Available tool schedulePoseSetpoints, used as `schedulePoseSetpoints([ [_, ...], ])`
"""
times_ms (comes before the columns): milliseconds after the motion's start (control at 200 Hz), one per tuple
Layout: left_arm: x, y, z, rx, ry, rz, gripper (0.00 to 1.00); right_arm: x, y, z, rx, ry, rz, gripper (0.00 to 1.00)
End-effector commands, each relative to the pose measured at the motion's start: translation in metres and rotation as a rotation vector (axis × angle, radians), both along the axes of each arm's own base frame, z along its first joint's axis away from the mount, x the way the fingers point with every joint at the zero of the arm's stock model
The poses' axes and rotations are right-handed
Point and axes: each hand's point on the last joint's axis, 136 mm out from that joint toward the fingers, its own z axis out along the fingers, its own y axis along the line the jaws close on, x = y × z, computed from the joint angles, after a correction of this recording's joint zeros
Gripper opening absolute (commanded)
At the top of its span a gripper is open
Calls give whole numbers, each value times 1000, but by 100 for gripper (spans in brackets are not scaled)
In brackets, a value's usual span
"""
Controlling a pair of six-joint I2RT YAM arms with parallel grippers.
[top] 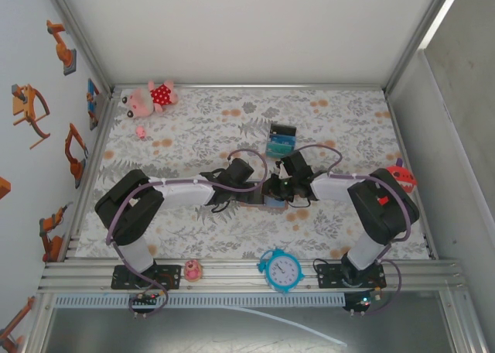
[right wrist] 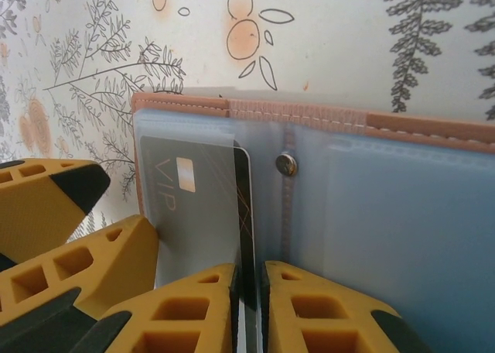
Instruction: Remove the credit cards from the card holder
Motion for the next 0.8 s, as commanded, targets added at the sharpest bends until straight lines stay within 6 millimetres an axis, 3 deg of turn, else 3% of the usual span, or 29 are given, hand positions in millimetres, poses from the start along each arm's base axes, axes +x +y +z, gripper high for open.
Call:
schedulePoseSetpoints([
  [0, -8, 0, -10, 20, 62, -27, 57, -6, 1, -7, 8, 19, 1, 15],
  [95, -12, -4, -9, -4, 81, -40, 56, -8, -1, -9, 7, 21, -3, 14],
  [270, -14, -11, -10, -59, 125, -52, 53, -11, -2, -12, 2, 29, 1, 0],
  [796, -7, -3, -1, -92, 115, -47, 48, -7, -17, -10, -70, 21, -11, 0],
])
